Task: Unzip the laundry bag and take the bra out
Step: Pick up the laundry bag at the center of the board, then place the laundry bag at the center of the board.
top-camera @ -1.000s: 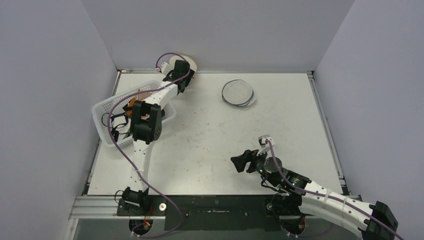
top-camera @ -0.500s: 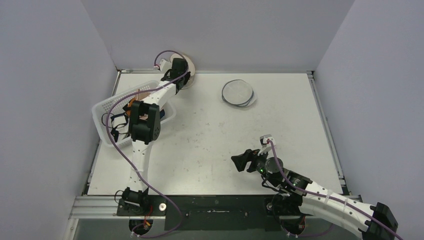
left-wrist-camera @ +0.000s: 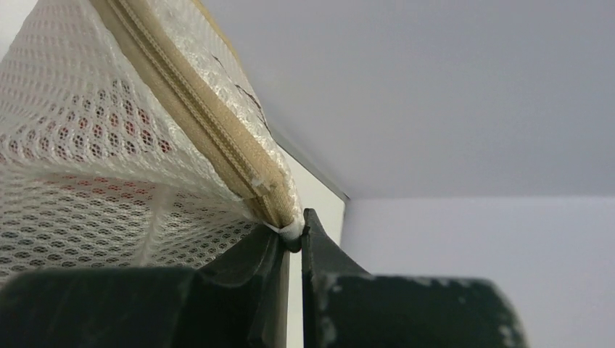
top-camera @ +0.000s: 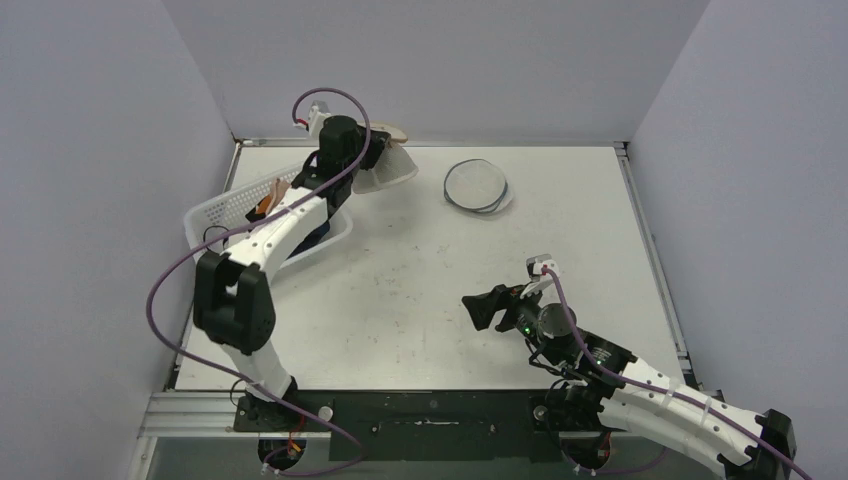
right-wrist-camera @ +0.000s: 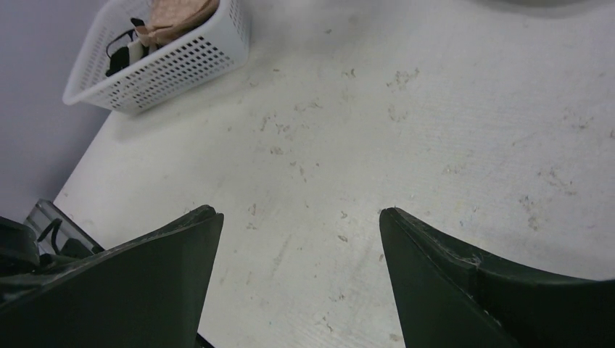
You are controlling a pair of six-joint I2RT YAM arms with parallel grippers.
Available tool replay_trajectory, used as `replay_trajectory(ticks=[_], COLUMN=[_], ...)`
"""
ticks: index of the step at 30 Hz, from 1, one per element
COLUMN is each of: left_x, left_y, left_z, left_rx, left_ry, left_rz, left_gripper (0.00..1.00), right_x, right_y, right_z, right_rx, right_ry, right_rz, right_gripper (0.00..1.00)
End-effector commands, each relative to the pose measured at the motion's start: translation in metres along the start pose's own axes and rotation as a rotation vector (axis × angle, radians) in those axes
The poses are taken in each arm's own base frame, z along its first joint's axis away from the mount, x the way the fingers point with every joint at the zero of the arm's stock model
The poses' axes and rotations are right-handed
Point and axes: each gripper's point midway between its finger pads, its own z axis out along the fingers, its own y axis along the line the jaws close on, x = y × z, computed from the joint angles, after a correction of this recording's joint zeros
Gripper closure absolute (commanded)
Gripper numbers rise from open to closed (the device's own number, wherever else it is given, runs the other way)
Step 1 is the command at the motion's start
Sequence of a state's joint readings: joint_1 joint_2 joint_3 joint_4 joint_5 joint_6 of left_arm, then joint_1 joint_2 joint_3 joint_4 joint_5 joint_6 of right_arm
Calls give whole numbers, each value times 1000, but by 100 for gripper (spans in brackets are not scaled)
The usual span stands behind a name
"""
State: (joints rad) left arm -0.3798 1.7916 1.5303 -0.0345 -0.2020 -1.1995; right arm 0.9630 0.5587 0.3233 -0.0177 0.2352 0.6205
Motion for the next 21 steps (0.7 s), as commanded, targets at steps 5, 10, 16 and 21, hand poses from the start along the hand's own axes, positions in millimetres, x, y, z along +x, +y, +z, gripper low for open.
replay_trajectory(ticks=[5,10,16,21], left_x=[46,110,137,153], left_y=[-36,6,50,86], left_z=[-144,-205,-241,-249], left_rx=[303,393,507,461], left_ry=[94,192,157,186], left_rz=[44,39,45,40], left_gripper=[100,100,100,100], right_x=[-59,-75,-70,-29], right_y=[29,45,38,34], right_z=[-7,-13,-19,-3], right_rx=[-62,-151,-181,-161], right_ry=[-151,-221,-272,-141], right_rz=[92,206,328,407], right_gripper=[8,7,8,8])
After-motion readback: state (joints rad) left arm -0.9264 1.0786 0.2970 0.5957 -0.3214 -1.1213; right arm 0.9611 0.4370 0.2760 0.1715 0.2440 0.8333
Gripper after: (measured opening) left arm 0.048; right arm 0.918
